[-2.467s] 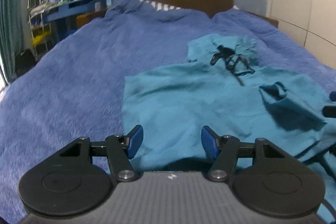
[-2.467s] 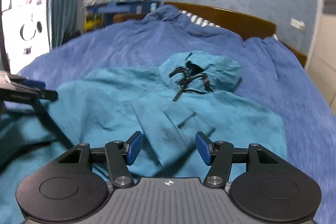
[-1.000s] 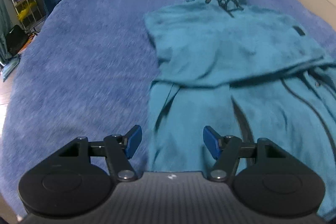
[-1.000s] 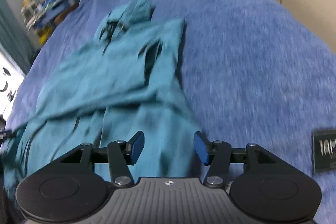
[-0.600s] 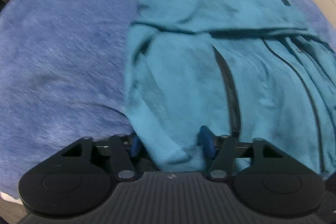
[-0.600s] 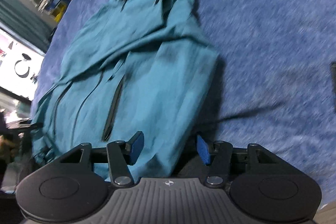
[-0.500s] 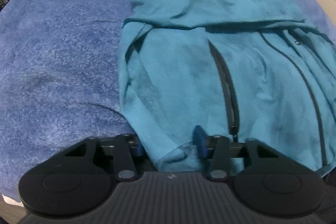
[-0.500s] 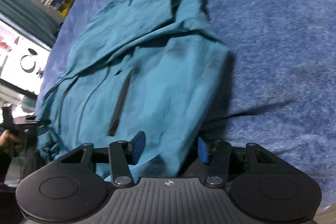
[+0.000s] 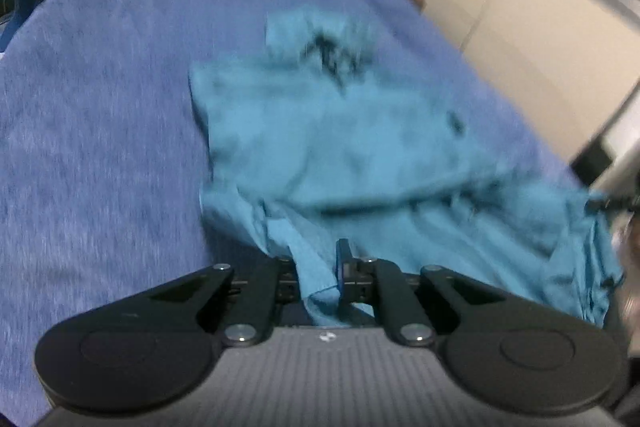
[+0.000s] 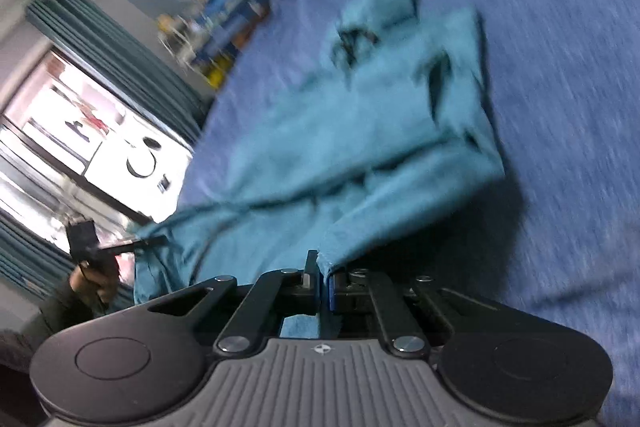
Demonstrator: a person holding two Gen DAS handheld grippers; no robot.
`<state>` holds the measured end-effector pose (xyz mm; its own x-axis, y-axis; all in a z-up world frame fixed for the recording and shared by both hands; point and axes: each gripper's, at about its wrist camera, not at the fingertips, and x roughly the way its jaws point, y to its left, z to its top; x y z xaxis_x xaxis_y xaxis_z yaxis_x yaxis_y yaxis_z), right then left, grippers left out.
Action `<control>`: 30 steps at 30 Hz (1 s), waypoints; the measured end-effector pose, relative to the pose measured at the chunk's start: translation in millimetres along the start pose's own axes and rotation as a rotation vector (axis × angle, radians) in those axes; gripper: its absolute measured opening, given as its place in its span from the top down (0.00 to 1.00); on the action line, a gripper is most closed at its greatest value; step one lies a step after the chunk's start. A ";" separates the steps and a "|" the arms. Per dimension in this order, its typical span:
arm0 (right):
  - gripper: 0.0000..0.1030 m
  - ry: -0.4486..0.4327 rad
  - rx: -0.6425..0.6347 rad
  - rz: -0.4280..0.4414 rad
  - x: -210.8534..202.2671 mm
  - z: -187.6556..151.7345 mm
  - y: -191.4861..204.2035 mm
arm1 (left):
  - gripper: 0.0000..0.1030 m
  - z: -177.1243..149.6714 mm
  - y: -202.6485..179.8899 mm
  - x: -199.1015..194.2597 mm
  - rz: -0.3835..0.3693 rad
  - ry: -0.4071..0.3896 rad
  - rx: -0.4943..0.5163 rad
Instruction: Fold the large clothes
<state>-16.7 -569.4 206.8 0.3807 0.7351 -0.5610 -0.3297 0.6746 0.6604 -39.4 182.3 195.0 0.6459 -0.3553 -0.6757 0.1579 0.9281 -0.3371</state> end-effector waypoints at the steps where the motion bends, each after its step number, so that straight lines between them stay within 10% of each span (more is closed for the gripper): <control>1: 0.96 -0.031 0.003 0.012 -2.7 7.0 0.9 | 0.98 10.1 3.4 -4.3 -0.007 -0.030 -0.021; 18: 0.96 -0.444 0.340 0.071 56.4 145.2 -87.8 | 0.98 149.3 94.2 89.4 -0.083 -0.211 -0.456; 24: 0.94 -0.467 0.565 -0.057 128.4 188.0 -148.7 | 0.96 173.6 130.4 173.6 0.051 -0.117 -0.576; 30: 0.75 -0.402 0.639 -0.259 183.7 194.1 -185.8 | 0.69 163.7 140.1 210.8 0.100 -0.040 -0.592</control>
<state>282.2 -572.6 77.9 0.7002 0.3972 -0.5932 0.3250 0.5625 0.7602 241.2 255.5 112.6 0.6657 -0.2539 -0.7017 -0.3405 0.7333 -0.5885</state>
